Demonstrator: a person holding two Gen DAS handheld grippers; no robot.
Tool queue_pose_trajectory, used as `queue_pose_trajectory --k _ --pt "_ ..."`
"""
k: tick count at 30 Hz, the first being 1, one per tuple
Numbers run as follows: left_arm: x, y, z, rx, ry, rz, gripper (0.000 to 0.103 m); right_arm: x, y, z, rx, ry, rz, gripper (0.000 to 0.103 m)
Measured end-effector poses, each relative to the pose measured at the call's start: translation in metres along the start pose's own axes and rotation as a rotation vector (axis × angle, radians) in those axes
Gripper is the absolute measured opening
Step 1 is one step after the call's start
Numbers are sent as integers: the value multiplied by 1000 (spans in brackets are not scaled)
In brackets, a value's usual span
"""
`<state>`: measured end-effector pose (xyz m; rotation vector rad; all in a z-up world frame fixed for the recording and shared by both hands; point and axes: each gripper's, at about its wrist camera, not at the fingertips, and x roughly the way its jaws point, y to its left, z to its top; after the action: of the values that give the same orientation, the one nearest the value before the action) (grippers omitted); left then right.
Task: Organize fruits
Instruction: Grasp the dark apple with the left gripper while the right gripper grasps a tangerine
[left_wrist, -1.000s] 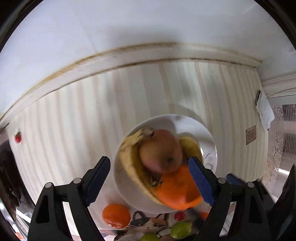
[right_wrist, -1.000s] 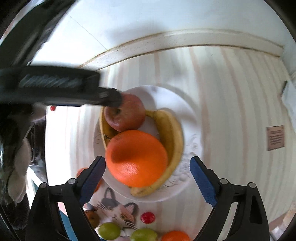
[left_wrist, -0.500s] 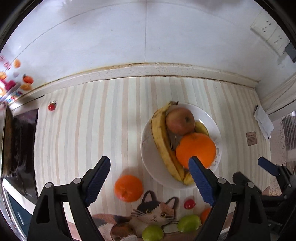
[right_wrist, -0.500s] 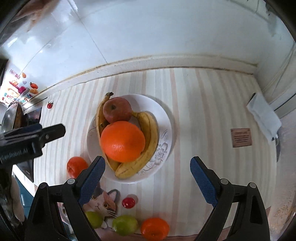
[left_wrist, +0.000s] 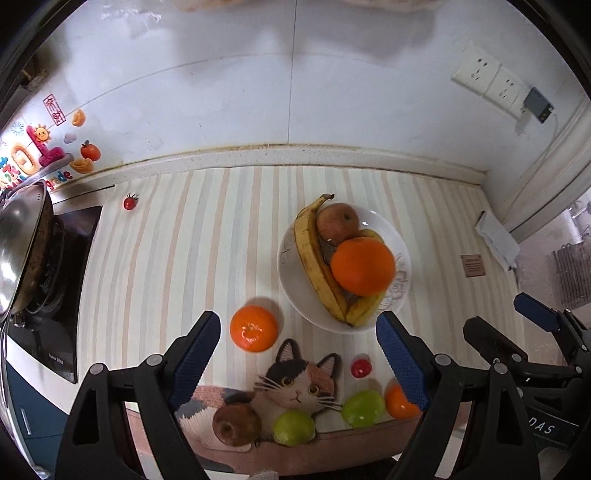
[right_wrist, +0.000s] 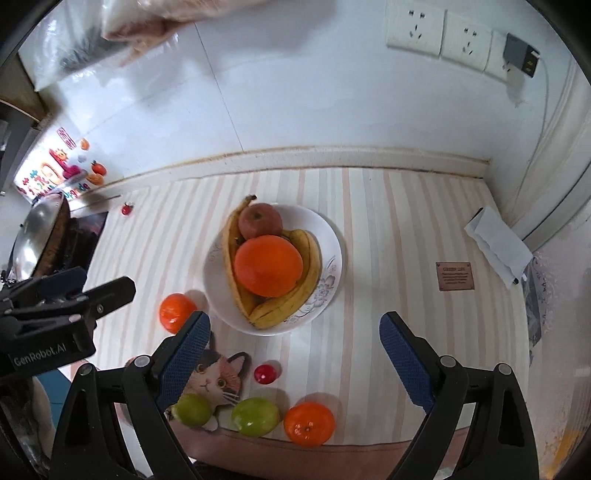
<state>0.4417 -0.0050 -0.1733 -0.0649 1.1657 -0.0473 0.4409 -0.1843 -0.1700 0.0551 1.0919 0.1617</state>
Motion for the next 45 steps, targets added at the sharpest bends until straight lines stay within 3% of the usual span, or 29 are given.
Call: queue_pose_trajectory --k 7,13,19,24,28,34,40,43,45 --pt "-31 1 -10 -13 -58 -17 86 -36 7 -11 11 -48 26 95" --pt "-29 4 -21 -25 -39 -21 86 -37 -1 -22 57 -24 42 95" --pt "10 19 -41 -44 66 32 86 21 -36 -54 152 175 62 95" --pt "54 38 -66 -85 202 76 86 86 -59 -98 253 354 119 95" --pt "84 53 -88 -129 303 79 86 119 -68 -126 331 446 167 95" --pt "122 69 -117 -181 429 79 86 144 -71 -148 366 500 166 92" --pt "146 75 -129 -192 465 101 86 154 -70 -153 363 512 165 82" --pt "155 75 -133 -181 478 110 65 158 -69 -148 359 502 167 76" --pt "156 74 -136 -171 465 114 65 160 -66 -147 345 498 167 74"
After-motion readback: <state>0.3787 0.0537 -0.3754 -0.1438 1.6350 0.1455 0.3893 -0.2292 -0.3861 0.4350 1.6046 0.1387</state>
